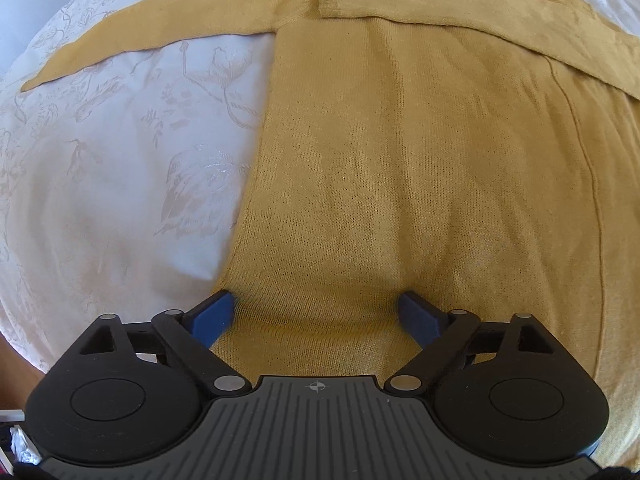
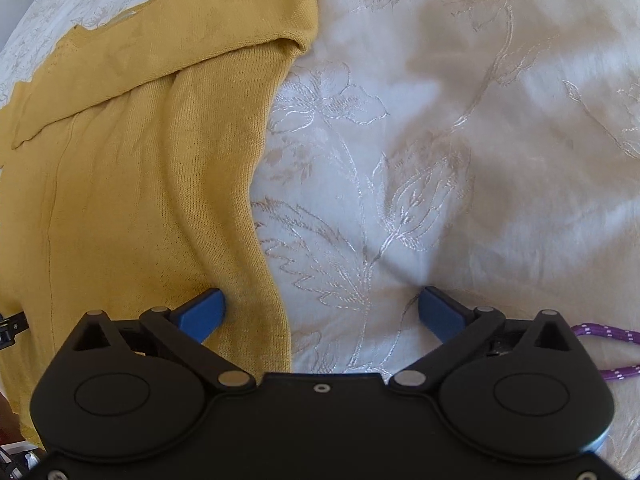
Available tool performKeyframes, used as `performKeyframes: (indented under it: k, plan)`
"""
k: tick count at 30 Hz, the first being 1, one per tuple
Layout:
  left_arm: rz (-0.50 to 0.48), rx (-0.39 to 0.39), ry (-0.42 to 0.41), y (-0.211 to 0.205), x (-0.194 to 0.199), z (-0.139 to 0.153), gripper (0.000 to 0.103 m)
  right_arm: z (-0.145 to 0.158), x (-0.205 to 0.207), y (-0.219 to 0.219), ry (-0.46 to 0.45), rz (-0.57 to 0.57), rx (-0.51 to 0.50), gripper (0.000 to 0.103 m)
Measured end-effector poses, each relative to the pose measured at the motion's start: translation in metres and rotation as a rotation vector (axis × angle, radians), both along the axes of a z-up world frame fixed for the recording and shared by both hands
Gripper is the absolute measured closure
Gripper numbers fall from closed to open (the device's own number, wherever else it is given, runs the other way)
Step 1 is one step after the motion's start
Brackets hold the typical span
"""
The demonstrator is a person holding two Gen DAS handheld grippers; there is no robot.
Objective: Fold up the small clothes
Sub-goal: 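Move the left gripper over the sweater toward the other sleeve cuff, then close the left gripper on the other sleeve cuff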
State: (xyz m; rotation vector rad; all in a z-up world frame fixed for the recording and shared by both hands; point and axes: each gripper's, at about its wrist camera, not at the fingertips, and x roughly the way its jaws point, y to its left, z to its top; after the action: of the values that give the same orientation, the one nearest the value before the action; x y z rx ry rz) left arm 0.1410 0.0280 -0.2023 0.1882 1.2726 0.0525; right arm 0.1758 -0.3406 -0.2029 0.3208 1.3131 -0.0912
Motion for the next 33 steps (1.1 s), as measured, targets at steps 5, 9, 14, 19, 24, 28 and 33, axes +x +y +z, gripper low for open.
performKeyframes:
  k: [5,9,14,19,24,28,33]
  plan:
    - [0.028,-0.014,-0.003,0.003,0.006,-0.003,0.000,-0.005,0.005,0.006,-0.025,0.010,-0.033,0.000]
    - [0.044,-0.016,0.002,0.002,0.009,-0.004,0.000,-0.008,-0.005,0.010,-0.088,0.028,-0.051,0.000]
    - [0.044,-0.004,0.039,-0.001,0.019,-0.004,0.000,-0.009,-0.020,0.010,-0.153,0.042,-0.039,0.000]
    - [0.002,-0.037,0.024,0.004,0.030,0.016,0.016,0.005,-0.031,-0.001,-0.120,0.041,0.013,0.000]
    - [0.028,-0.077,-0.067,0.033,0.051,0.050,0.016,0.044,-0.031,-0.007,-0.186,0.016,-0.014,0.005]
    - [0.090,-0.099,-0.128,0.073,0.082,0.067,0.016,0.070,-0.021,-0.001,-0.251,-0.010,-0.021,0.005]
    - [0.189,-0.115,-0.182,0.143,0.128,0.083,0.017,0.103,0.006,0.028,-0.330,-0.032,0.010,0.005]
